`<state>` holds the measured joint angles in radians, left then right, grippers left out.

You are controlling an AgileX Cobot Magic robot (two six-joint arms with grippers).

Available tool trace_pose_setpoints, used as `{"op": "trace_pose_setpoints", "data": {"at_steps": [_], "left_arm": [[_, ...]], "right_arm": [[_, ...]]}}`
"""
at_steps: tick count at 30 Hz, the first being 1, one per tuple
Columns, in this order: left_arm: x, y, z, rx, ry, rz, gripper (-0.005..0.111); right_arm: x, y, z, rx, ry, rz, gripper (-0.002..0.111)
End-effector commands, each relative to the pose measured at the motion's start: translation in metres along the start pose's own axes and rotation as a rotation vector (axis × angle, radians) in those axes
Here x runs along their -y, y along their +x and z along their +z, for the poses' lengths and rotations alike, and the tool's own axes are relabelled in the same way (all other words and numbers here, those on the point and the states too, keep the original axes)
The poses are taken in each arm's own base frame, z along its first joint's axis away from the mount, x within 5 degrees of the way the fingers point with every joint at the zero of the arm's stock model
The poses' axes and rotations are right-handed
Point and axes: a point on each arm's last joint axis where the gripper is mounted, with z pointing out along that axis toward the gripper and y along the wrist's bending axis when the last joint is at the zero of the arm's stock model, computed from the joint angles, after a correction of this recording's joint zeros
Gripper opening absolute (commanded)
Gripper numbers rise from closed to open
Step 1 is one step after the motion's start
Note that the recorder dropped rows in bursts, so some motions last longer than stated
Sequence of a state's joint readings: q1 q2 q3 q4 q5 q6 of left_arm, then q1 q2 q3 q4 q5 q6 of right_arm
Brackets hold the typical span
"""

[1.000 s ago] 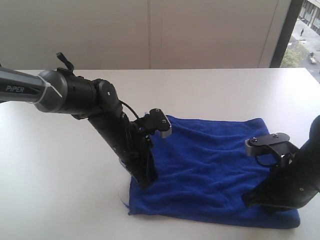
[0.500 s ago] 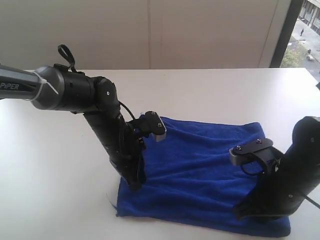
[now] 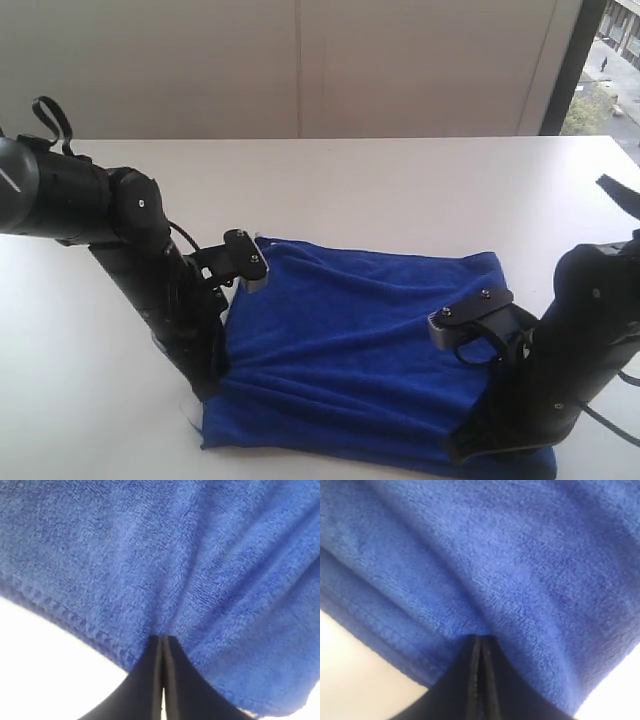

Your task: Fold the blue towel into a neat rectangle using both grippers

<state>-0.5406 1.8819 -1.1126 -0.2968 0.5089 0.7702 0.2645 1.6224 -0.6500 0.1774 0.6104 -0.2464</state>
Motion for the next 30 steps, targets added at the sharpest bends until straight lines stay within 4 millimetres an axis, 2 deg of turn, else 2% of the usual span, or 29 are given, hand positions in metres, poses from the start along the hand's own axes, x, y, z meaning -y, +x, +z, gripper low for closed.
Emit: {"op": "trace_pose_setpoints", "data": {"at_steps": [1, 4, 8, 12, 15, 20, 24, 27, 30], "left_arm": [[0.004, 0.016, -0.002, -0.071, 0.010, 0.013, 0.000], [0.006, 0.017, -0.006, -0.063, 0.003, -0.003, 0.000], [0.006, 0.011, -0.024, 0.007, -0.053, 0.003, 0.000], [0.010, 0.005, -0.046, 0.077, -0.099, 0.011, 0.000], [0.017, 0.001, -0.058, 0.136, -0.069, -0.032, 0.000], [0.041, -0.015, -0.059, 0.265, 0.080, -0.007, 0.000], [0.061, -0.017, -0.044, 0.270, 0.074, 0.038, 0.000], [0.065, -0.009, -0.033, 0.258, 0.050, 0.005, 0.000], [0.065, 0.001, -0.024, 0.249, 0.008, -0.031, 0.000]], "right_arm": [[-0.009, 0.007, 0.005, -0.073, -0.017, -0.029, 0.000], [-0.014, 0.007, 0.006, -0.075, -0.018, -0.051, 0.000], [-0.014, 0.005, -0.002, -0.039, 0.014, -0.057, 0.000], [-0.013, -0.002, -0.028, 0.050, 0.050, -0.056, 0.000], [-0.015, -0.006, -0.053, 0.136, 0.060, -0.070, 0.000], [-0.006, -0.015, -0.081, 0.252, 0.191, -0.041, 0.000], [0.000, -0.021, -0.079, 0.250, 0.249, -0.058, 0.000], [0.001, -0.029, -0.069, 0.263, 0.252, -0.070, 0.000], [0.004, -0.033, -0.052, 0.206, 0.255, -0.069, 0.000]]}}
